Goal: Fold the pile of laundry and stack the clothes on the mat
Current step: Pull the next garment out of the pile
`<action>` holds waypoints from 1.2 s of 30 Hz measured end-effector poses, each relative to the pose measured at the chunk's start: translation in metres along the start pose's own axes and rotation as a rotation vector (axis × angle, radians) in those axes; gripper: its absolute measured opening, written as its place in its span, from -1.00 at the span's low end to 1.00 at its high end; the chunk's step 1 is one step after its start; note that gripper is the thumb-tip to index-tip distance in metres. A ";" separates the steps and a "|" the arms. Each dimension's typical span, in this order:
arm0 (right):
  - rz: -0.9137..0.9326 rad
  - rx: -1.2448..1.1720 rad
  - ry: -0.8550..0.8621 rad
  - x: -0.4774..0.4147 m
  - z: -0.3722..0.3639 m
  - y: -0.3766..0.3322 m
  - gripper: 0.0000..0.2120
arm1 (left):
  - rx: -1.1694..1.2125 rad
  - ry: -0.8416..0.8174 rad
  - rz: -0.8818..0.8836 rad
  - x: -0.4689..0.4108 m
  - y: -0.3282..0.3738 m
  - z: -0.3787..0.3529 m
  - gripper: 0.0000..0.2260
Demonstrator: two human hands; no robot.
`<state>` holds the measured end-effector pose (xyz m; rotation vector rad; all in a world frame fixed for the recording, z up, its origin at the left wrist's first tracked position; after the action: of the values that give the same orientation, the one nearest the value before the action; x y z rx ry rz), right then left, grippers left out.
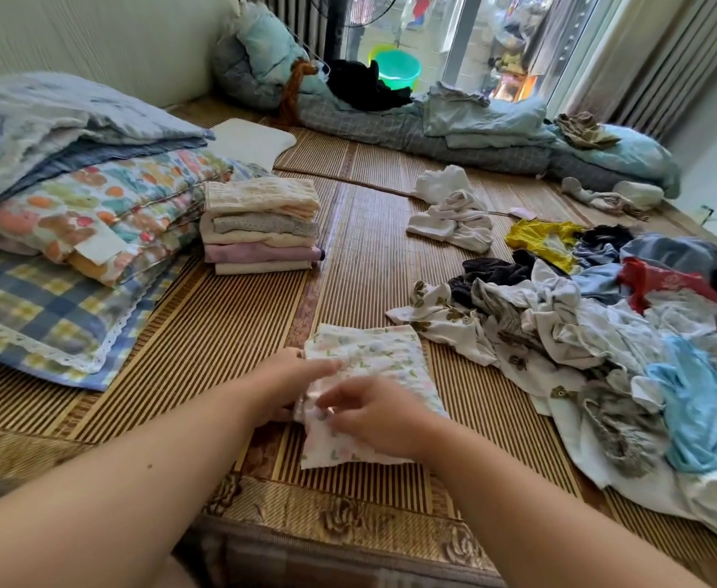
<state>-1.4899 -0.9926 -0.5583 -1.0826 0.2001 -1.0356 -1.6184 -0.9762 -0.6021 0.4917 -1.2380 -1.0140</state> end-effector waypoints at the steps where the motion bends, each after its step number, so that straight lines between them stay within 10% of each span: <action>1: 0.005 -0.102 0.073 0.002 0.011 0.006 -0.83 | -0.065 0.019 -0.035 -0.001 0.005 -0.003 -0.73; 6: -0.022 -0.052 0.494 0.013 0.077 0.029 -0.55 | -0.124 0.049 -0.148 0.004 0.026 -0.013 -0.50; 11: 0.013 -0.022 0.222 -0.003 0.099 0.004 0.06 | -0.338 -0.205 -0.407 0.035 0.070 -0.013 -0.21; 17: 0.128 -0.082 -0.050 -0.018 0.090 -0.050 -0.81 | -0.564 -0.078 -0.540 0.065 0.106 0.036 -0.22; 21: 0.168 -0.423 -0.055 -0.035 0.072 -0.072 -0.77 | -0.535 0.090 -0.574 0.067 0.120 0.099 -0.31; 25: 0.211 -0.657 -0.011 -0.061 0.066 -0.091 -0.84 | -0.337 0.224 -0.459 0.054 0.108 0.170 -0.36; 30: 0.194 -0.791 -0.025 -0.097 0.062 -0.115 -0.82 | 0.307 0.149 -0.257 0.027 0.022 0.185 0.07; 36: 0.169 -0.894 -0.111 -0.139 0.053 -0.144 -0.69 | 0.915 -0.159 -0.255 -0.009 -0.001 0.137 -0.41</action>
<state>-1.6198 -0.8628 -0.4626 -1.8812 0.6945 -0.7227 -1.7462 -0.9416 -0.5666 1.3172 -1.7936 -0.6472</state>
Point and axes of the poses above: each hand's wrist, its own x-axis away from the middle knuckle, its own z-axis out of the back of the hand, y = z × x, the point moved 7 cm from there along -x, towards the middle knuckle, and after that the axes turned 7 degrees about -x, right-handed, at the moved point
